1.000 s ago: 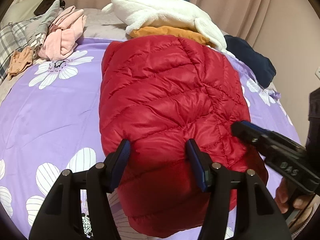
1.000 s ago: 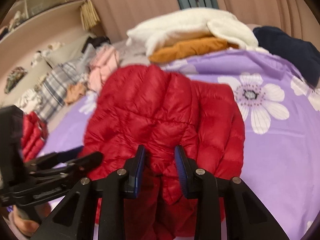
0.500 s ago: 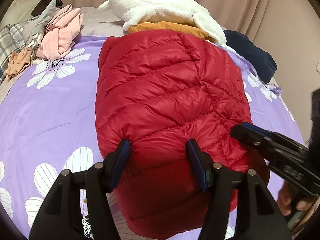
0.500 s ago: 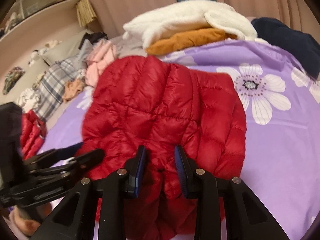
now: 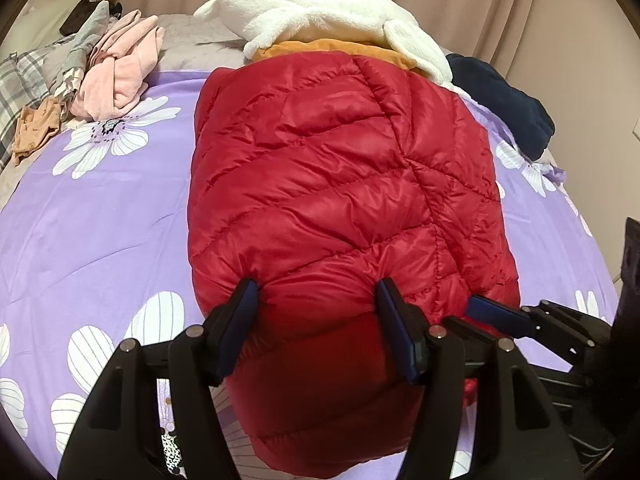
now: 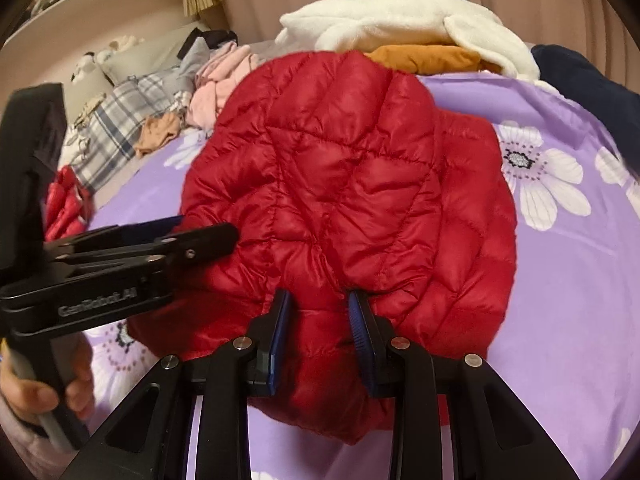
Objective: Fold large clothes
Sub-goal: 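Press the folded jacket flat with both tools and withdraw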
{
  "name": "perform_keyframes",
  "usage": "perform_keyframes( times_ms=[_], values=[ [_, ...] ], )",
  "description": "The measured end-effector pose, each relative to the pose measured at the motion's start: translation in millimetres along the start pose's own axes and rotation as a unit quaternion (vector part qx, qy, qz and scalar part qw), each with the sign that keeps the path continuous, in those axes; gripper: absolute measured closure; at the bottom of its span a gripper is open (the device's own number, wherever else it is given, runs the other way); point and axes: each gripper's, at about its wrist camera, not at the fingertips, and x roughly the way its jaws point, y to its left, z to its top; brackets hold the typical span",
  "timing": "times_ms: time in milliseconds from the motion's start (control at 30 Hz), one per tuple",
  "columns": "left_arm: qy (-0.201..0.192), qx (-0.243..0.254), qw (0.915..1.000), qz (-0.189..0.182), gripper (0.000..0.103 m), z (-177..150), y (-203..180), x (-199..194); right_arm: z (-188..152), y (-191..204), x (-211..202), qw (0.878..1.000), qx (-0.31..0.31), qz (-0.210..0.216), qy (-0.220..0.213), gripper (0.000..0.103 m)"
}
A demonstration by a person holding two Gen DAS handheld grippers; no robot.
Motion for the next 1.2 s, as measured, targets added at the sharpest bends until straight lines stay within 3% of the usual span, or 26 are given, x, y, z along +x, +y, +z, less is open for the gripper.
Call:
perform_keyframes(
  times_ms=[367,467,533,667,733,867,933,1033,1133,1167,1200],
  values=[
    [-0.002,-0.006,0.9999,0.010,0.039,-5,0,-12,-3,-3,-2,1.000,0.018,0.008,-0.003,0.070],
    [-0.009,-0.008,0.9998,0.017,0.030,-7,1,-24,-2,-3,-12,1.000,0.023,0.010,-0.010,0.067],
    [-0.015,-0.012,0.9993,0.031,0.018,-10,2,-32,-2,-2,-18,1.000,0.026,0.006,-0.013,0.063],
    [-0.012,-0.022,0.9990,0.037,0.017,-15,5,-43,-4,0,-28,0.999,0.033,0.003,-0.017,0.060],
    [-0.013,-0.025,0.9989,0.039,0.017,-18,5,-53,-5,2,-37,0.999,0.034,0.001,-0.022,0.052],
    [-0.020,-0.025,0.9986,0.041,0.015,-21,2,-75,-4,6,-54,0.999,0.030,-0.002,-0.034,0.047],
    [-0.025,-0.023,0.9985,0.043,0.014,-22,1,-85,-4,9,-64,0.999,0.026,-0.014,-0.038,0.036],
    [-0.025,-0.018,0.9983,0.050,0.000,-25,-2,-102,-5,12,-75,0.999,0.025,-0.026,-0.036,0.035],
    [-0.034,-0.007,0.9973,0.066,0.001,-31,-6,-123,-7,14,-87,0.999,0.028,-0.027,-0.032,0.033],
    [-0.036,-0.001,0.9970,0.069,0.001,-32,-8,-130,-7,15,-91,0.999,0.029,-0.026,-0.031,0.029],
    [-0.038,0.001,0.9967,0.071,0.001,-34,-10,-136,-8,16,-95,0.999,0.031,-0.025,-0.031,0.019]
  ],
)
